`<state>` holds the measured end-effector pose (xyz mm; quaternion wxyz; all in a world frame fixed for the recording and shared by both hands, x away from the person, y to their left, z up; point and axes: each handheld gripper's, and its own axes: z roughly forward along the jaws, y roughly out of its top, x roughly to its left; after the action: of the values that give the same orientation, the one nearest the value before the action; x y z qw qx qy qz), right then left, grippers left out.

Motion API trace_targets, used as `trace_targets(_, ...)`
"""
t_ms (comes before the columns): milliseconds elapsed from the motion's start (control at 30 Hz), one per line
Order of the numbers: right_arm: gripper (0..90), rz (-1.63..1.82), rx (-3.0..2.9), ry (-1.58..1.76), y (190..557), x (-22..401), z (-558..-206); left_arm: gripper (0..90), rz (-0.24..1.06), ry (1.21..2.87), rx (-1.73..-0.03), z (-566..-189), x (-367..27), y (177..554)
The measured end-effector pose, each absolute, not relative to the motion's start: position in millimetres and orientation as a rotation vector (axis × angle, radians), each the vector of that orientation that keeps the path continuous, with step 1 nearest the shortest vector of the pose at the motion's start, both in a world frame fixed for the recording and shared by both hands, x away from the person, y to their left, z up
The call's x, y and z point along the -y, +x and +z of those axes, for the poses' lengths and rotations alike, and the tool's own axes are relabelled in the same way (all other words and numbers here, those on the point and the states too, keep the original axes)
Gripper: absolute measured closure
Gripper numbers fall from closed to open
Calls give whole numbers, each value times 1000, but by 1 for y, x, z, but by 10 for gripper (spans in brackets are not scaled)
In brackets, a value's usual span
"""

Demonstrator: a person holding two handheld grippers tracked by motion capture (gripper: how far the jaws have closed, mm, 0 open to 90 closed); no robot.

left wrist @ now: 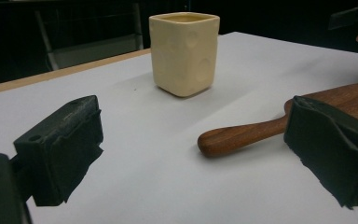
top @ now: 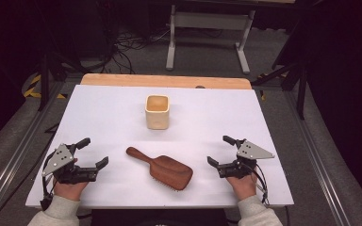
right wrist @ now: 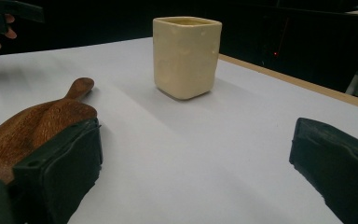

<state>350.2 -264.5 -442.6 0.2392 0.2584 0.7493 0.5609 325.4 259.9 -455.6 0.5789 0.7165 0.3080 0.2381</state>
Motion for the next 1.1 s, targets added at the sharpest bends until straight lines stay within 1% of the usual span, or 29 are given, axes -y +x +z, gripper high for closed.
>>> trace_targets(300,30,1542,-2053,717,351,265,-443,80,530,1676,-708,-450,-259,329)
trace_targets(467,31,1550,-2044,726,351,266,-443,78,548,1686,-687,-448,-258,328)
trace_targets(833,30,1555,-2042,724,351,266,-444,78,546,1688,-699,-447,-257,328)
trace_targets(967,31,1553,-2038,729,351,266,-444,68,472,1700,-707,-442,-255,333)
trace_targets(1100,32,1556,-2039,724,351,266,-444,54,427,1723,-689,-434,-251,338)
